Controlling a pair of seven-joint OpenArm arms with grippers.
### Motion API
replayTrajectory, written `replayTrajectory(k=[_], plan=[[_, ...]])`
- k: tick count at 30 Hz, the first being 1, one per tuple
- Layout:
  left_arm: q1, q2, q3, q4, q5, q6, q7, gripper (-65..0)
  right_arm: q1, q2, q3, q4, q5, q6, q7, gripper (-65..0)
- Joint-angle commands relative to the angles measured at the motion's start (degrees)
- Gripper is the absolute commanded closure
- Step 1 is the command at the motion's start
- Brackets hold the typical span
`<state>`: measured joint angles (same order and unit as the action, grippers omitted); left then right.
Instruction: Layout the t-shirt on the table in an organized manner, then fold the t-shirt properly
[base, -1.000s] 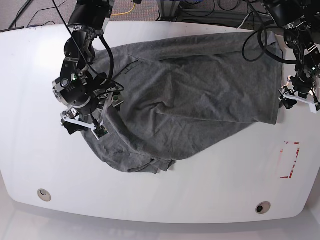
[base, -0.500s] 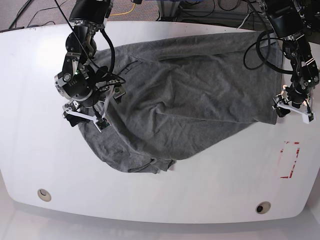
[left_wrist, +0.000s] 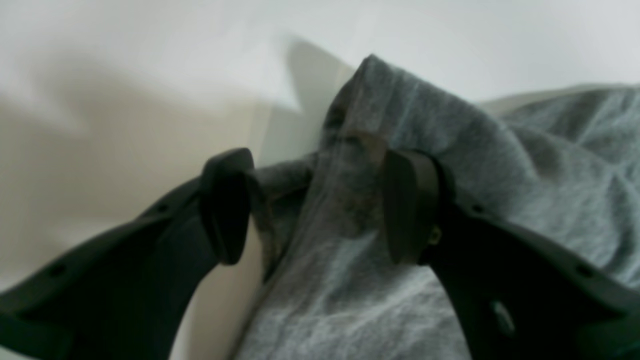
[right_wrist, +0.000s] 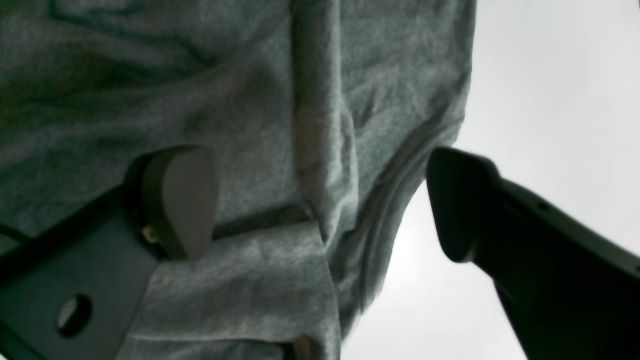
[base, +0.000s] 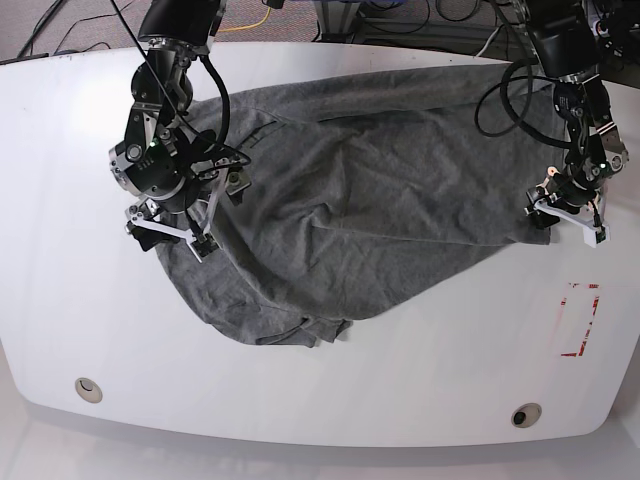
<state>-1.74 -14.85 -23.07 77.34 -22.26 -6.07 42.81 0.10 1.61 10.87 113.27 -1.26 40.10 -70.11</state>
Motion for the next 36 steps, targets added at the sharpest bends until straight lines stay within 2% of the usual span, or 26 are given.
replayTrajectory(k=[1,5,10,16,20,33,36], plan=[[-1.03,-0.14,-0.09,2.79,-0.55,-0.13,-1.0,-38.1,0.91,0.28,0.07,1.06,0.33,-0.1,0.88,-62.9],[-1.03,0.21,0.26,3.93,-0.55,-0.13,-0.65,-37.9,1.0,0.28,0.07,1.06,0.33,-0.1,0.88,-62.9],[-1.03,0.13,4.21,3.49,-0.55,-0.13,-0.65,-36.8,1.09,0.28,0.07,1.06,0.33,-0.1,0.88,-62.9],[-1.03,0.13,6.23,2.79,-0.2,-0.04,-0.65,-20.7,1.09,0.28,0.16,1.06,0.33,-0.1,0.88,-62.9],[-1.03,0.13,6.23,1.3,-0.2,0.04,-0.65,-14.9,1.0,0.28,0.16,1.06,0.51,-0.1,0.88,-62.9],[-1.03,0.04,6.06,3.93,-0.46,-0.04,-0.65,-15.1,0.82,0.2,0.16,1.06,0.51,-0.1,0.88,-62.9],[-0.86,-0.05,6.06,6.57,-0.46,-0.04,-0.65,-18.7,0.82,0.2,0.16,1.06,0.51,-0.1,0.88,-62.9]])
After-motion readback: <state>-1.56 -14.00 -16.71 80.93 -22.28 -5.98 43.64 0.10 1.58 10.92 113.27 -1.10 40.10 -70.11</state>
